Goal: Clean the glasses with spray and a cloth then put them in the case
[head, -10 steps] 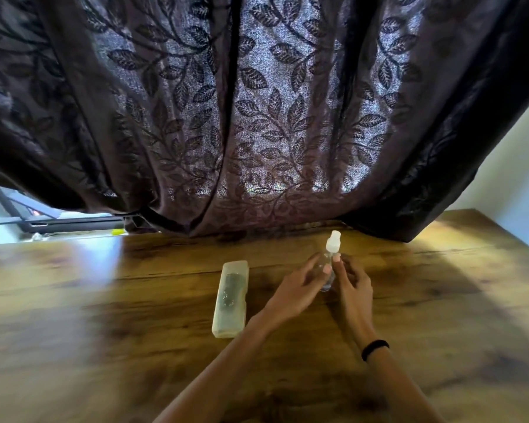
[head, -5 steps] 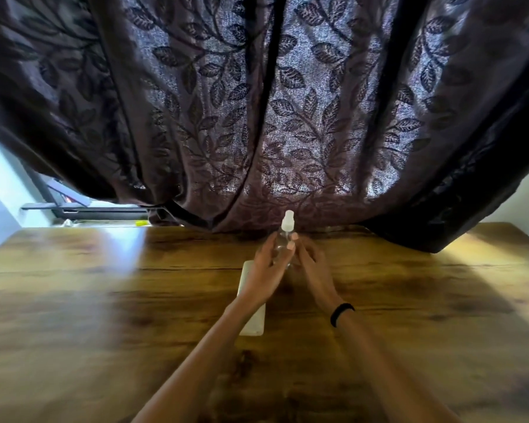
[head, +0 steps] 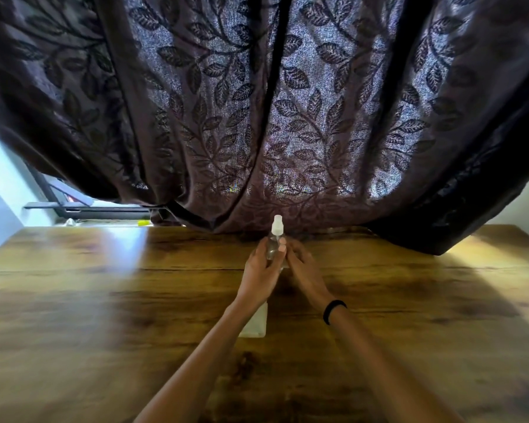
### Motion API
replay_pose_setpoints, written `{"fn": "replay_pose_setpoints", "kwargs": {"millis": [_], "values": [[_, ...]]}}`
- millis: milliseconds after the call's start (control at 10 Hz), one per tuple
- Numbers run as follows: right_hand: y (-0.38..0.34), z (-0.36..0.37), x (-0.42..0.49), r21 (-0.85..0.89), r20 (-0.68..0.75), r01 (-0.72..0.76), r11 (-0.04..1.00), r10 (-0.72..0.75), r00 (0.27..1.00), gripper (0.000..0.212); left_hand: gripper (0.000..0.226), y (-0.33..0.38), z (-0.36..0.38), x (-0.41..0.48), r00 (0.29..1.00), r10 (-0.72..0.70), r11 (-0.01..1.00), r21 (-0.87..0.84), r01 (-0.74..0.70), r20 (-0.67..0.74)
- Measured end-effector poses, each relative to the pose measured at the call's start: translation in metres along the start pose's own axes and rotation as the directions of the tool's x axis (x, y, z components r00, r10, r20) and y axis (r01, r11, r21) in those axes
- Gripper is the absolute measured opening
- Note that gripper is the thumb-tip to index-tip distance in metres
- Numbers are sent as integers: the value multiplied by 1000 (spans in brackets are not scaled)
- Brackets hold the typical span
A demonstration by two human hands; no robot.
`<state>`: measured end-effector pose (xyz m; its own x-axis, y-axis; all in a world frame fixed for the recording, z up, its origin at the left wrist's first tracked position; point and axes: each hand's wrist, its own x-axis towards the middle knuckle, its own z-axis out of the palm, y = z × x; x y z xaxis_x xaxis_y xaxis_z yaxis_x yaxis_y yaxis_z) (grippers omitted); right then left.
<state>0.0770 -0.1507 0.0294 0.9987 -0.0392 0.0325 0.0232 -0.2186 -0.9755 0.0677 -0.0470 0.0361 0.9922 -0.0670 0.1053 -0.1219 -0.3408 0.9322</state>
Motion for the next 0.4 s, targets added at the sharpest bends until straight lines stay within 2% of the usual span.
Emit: {"fn": "replay_pose_setpoints", "kwargs": {"millis": [100, 300, 400], "values": [[0, -1, 0, 11, 1, 13, 1000, -13, 1000, 32, 44, 2, 1, -1, 1000, -4, 1000, 26, 5, -31], [-5, -7, -5, 11, -13, 17, 1000, -17, 1000, 64, 62, 6, -4, -4, 997, -61, 991, 114, 66, -47], [-18, -12, -10, -6, -57, 34, 999, -35, 998, 51, 61, 15, -9, -8, 994, -10, 990, 141, 25, -105]]}}
